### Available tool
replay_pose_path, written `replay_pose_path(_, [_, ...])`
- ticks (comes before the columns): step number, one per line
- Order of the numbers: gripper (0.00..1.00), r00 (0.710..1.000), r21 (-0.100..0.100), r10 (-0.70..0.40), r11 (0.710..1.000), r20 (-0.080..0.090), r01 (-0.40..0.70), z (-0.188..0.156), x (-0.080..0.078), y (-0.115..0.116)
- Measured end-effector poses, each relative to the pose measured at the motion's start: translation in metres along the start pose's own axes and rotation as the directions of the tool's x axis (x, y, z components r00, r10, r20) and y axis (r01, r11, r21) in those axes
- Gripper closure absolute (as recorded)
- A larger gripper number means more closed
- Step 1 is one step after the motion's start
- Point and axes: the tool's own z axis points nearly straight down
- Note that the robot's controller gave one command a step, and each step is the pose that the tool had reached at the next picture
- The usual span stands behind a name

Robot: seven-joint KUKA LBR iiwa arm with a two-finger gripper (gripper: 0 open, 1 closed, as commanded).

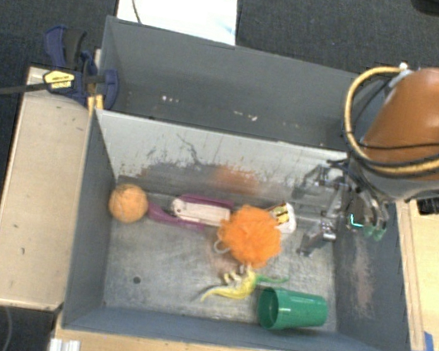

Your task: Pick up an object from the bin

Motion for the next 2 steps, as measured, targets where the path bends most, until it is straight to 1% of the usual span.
replay_pose_path(1, [0.00, 0.998, 0.001, -0.055, 0.999, 0.007, 0.055, 0.050, -0.001, 0.026])
replay_pose_path(2, [0.00, 0.997, 0.000, -0.071, 0.997, 0.004, 0.071, 0.065, -0.002, 0.032])
